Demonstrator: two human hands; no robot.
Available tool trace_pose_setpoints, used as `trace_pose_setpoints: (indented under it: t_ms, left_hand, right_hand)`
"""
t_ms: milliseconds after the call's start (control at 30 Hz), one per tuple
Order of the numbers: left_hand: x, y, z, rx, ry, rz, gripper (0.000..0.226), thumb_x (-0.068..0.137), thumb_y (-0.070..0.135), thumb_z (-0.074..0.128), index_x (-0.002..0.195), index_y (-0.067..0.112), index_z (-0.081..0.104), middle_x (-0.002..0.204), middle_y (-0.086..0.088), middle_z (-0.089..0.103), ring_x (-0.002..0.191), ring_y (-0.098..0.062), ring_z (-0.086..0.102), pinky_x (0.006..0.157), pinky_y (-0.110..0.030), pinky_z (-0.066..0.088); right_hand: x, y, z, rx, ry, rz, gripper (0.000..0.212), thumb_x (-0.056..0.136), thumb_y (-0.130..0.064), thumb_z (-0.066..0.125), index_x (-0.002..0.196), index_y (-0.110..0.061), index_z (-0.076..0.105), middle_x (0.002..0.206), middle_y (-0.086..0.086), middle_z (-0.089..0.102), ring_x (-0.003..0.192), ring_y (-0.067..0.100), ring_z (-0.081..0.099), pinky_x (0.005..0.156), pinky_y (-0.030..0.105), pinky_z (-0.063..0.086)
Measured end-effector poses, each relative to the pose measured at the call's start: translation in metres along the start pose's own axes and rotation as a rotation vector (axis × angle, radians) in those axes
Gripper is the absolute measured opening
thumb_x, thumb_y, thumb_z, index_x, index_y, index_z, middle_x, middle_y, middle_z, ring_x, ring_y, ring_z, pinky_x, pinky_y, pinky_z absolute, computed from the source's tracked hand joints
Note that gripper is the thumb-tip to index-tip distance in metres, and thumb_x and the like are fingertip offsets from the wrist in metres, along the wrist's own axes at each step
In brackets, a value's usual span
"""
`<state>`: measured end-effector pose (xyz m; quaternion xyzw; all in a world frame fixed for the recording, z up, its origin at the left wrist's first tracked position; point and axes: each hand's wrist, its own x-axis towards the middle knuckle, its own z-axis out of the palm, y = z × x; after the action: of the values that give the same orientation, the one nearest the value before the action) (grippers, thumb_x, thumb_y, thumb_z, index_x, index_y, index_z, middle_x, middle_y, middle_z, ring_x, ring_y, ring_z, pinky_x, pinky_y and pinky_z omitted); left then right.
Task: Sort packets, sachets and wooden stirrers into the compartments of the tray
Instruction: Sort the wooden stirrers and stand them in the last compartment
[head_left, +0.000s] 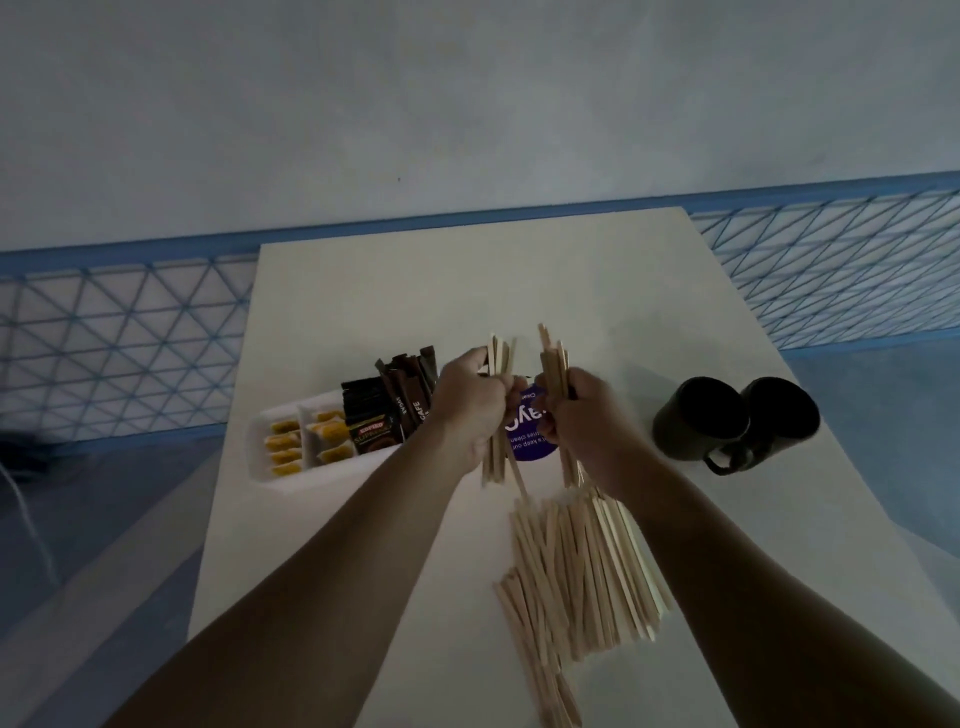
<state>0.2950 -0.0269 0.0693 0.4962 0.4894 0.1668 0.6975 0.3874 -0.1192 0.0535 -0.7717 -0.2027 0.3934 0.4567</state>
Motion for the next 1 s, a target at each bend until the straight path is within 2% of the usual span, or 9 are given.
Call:
trace_pose_setpoints:
  t_ms: [133,333,500,600,667,800,867,933,1000]
  left_hand:
    - [0.006,0.024,-0.012,0.095,0.082,0.2,0.03,0.1,0.004,0.047,0.127,0.01,0.059,0.094,-0.004,0.07,0.079,-0.011,0.061,0.081,-0.031,0.056]
    - [0.014,0.046,-0.026,0.101,0.154,0.411,0.03,0.101,0.008,0.05,0.128,0.013,0.062,0.099,0.0,0.072,0.091,-0.012,0.069,0.084,-0.024,0.058]
    - [0.024,0.045,-0.028,0.025,0.218,0.421,0.029,0.1,0.008,0.052,0.126,0.013,0.063,0.101,0.002,0.072,0.091,-0.009,0.069,0.083,-0.02,0.057]
    - [0.03,0.037,-0.026,-0.021,0.25,0.403,0.028,0.1,0.008,0.052,0.125,0.013,0.063,0.103,0.001,0.072,0.094,-0.01,0.069,0.086,-0.024,0.057]
    - [0.033,0.031,-0.025,-0.047,0.269,0.383,0.026,0.1,0.009,0.052,0.121,0.016,0.065,0.104,0.0,0.073,0.094,-0.009,0.069,0.086,-0.026,0.057]
    - [0.035,0.02,-0.023,-0.034,0.321,0.382,0.022,0.098,0.012,0.056,0.095,0.033,0.063,0.098,0.005,0.072,0.091,-0.008,0.068,0.081,-0.029,0.056]
    - [0.037,0.014,-0.022,0.011,0.338,0.381,0.015,0.097,0.016,0.059,0.098,0.03,0.064,0.099,0.006,0.072,0.093,-0.007,0.067,0.084,-0.03,0.056]
    - [0.039,0.008,-0.022,0.053,0.353,0.379,0.011,0.095,0.018,0.061,0.1,0.026,0.066,0.097,0.008,0.071,0.093,-0.006,0.067,0.084,-0.029,0.056]
    - [0.042,0.003,-0.022,0.091,0.372,0.374,0.008,0.093,0.016,0.064,0.098,0.022,0.067,0.094,0.005,0.072,0.091,-0.01,0.067,0.084,-0.032,0.056]
  right_hand:
    - [0.015,-0.02,0.013,0.118,0.024,-0.072,0.03,0.096,0.007,0.042,0.11,-0.009,0.062,0.091,0.01,0.066,0.081,0.023,0.064,0.078,0.038,0.058]
    - [0.034,-0.043,0.031,0.272,-0.004,-0.189,0.031,0.096,0.011,0.042,0.108,-0.002,0.067,0.088,0.012,0.069,0.077,0.021,0.067,0.082,0.038,0.058]
    - [0.046,-0.048,0.043,0.382,-0.019,-0.232,0.033,0.093,0.016,0.042,0.108,0.002,0.068,0.089,0.019,0.069,0.08,0.023,0.065,0.083,0.035,0.058]
    - [0.052,-0.044,0.051,0.369,-0.031,-0.229,0.031,0.094,0.013,0.045,0.109,0.002,0.069,0.097,0.025,0.07,0.081,0.022,0.066,0.085,0.036,0.058]
    - [0.058,-0.039,0.055,0.355,-0.032,-0.205,0.031,0.093,0.012,0.047,0.108,0.0,0.071,0.095,0.023,0.072,0.08,0.022,0.066,0.085,0.036,0.058]
    - [0.063,-0.027,0.06,0.314,-0.033,-0.163,0.036,0.09,0.011,0.05,0.102,-0.011,0.075,0.089,0.01,0.075,0.083,0.024,0.07,0.088,0.043,0.059]
    - [0.065,-0.021,0.064,0.265,-0.034,-0.151,0.034,0.09,0.006,0.053,0.097,-0.017,0.077,0.09,0.009,0.076,0.091,0.028,0.072,0.089,0.05,0.058]
    - [0.065,-0.016,0.066,0.22,-0.03,-0.149,0.029,0.09,0.001,0.056,0.094,-0.02,0.077,0.089,0.009,0.076,0.09,0.031,0.073,0.085,0.056,0.059]
    - [0.065,-0.014,0.067,0.18,-0.018,-0.159,0.026,0.092,-0.002,0.058,0.092,-0.021,0.076,0.085,0.007,0.076,0.085,0.03,0.074,0.08,0.054,0.06]
